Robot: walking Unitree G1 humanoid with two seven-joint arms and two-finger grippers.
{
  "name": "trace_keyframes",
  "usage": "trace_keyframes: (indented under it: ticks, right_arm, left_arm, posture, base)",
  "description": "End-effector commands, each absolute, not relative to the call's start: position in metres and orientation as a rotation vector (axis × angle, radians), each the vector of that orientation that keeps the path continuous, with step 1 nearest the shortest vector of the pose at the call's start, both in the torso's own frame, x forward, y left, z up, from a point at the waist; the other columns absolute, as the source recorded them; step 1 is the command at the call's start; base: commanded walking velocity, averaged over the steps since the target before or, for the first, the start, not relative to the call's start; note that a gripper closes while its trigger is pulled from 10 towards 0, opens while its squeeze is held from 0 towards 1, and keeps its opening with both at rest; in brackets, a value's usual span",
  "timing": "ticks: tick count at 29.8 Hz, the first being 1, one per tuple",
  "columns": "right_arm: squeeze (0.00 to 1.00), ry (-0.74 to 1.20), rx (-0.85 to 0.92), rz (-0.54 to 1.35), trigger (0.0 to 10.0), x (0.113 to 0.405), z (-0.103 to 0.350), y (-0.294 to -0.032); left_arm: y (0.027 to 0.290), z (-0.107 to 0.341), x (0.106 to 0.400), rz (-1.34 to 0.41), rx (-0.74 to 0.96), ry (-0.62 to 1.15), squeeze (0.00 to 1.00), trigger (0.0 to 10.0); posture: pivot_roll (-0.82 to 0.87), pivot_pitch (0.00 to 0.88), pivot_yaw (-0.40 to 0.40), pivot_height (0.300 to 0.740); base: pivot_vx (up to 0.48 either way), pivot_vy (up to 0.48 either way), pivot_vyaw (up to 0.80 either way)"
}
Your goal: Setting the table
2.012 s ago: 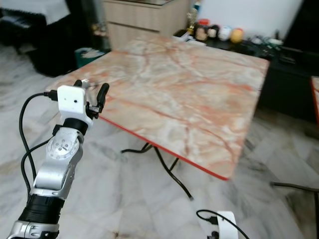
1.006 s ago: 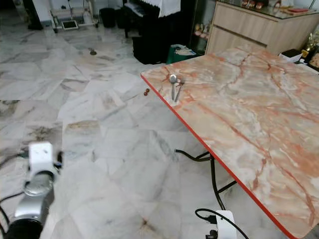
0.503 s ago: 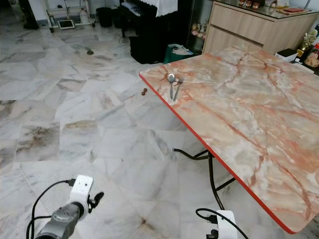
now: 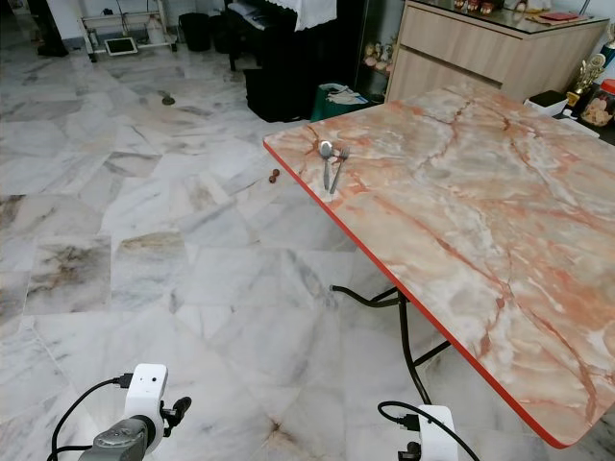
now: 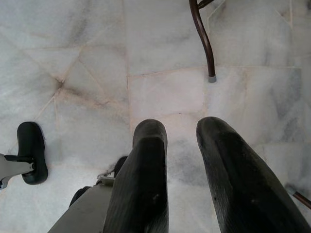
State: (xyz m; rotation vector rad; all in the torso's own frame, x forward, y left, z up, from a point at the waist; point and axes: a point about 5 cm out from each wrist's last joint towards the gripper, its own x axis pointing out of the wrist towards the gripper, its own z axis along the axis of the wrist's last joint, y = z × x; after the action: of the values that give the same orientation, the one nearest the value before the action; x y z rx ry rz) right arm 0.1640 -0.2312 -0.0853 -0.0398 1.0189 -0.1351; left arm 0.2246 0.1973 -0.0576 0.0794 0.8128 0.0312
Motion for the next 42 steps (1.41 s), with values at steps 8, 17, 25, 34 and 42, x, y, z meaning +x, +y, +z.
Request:
trace_keyframes:
  ticks: [8,17,25,34,42]
  right_arm:
    - [0.00,1.011,-0.026,-0.158,10.0,0.165,-0.085,-0.232]
    - [0.00,1.013,-0.019,-0.163,10.0,0.165,-0.085,-0.232]
    - [0.00,1.017,-0.021,-0.161,10.0,0.164,-0.085,-0.231]
    - [0.00,1.020,-0.020,-0.157,10.0,0.163,-0.086,-0.230]
    - [0.00,1.013,-0.023,-0.153,10.0,0.163,-0.086,-0.230]
  left_arm:
    - [0.196,-0.063,0.217,0.025,0.086,0.839,0.00,10.0]
    - [0.195,-0.066,0.213,0.015,0.091,0.855,0.00,10.0]
    - [0.199,-0.068,0.210,0.026,0.097,0.861,0.00,10.0]
    - [0.198,-0.069,0.208,0.006,0.130,0.864,0.00,10.0]
    - [0.197,-0.068,0.209,0.007,0.128,0.859,0.00,10.0]
  posture:
    - [0.08,0.000,-0.041,0.740]
    - [0.08,0.000,-0.039,0.740]
    - [0.08,0.000,-0.035,0.740]
    - [0.08,0.000,-0.029,0.740]
    - [0.08,0.000,-0.026,0.740]
  base:
    - [0.000,0.000,0.00]
    - [0.000,0.000,-0.35]
    - [0.000,0.000,-0.71]
    - [0.000,0.000,-0.71]
    - [0.000,0.000,-0.35]
